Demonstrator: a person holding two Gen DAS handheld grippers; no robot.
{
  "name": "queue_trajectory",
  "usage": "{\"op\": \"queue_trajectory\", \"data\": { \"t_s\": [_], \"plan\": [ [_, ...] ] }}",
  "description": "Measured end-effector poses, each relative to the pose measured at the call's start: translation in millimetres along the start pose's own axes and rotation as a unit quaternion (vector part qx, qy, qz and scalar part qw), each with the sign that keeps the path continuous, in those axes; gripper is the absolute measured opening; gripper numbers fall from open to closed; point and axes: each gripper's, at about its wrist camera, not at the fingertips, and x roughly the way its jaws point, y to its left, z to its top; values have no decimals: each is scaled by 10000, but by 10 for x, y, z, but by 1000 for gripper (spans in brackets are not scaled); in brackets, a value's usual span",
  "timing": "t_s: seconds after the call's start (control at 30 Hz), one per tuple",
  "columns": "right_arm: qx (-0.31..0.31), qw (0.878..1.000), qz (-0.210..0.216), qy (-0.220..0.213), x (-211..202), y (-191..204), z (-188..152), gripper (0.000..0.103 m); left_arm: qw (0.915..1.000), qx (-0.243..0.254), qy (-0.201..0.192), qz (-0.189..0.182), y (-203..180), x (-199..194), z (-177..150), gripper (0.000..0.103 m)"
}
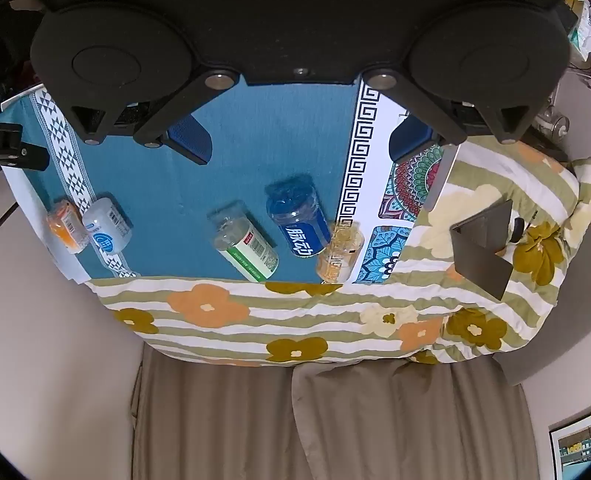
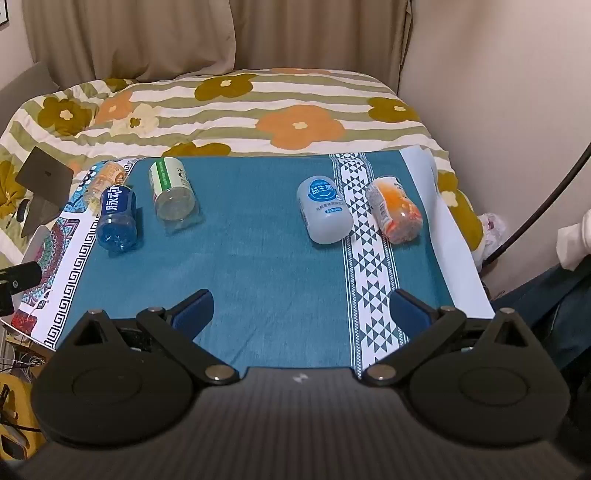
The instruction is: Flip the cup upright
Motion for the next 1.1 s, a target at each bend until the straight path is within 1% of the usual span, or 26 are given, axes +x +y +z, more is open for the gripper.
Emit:
{"op": "queue_trajectory", "data": {
  "t_s": [0.17,0.4,0.43,1.1],
  "plan": [
    [-6,10000,-12,9,-9,19,-28,103,9999,48,66,60,-16,16,2,103],
    [18,10000,0,39,8,-28,-35,103,10000,84,-11,52,-58,-71,34,103],
    [18,10000,2,36,7,-31,-37,103,9999,90,-40,33,-37,-41,0,103],
    [83,9999,1,90,39,-1,-27,103,9999,89,-40,24,-39,-24,5,103]
  ]
}}
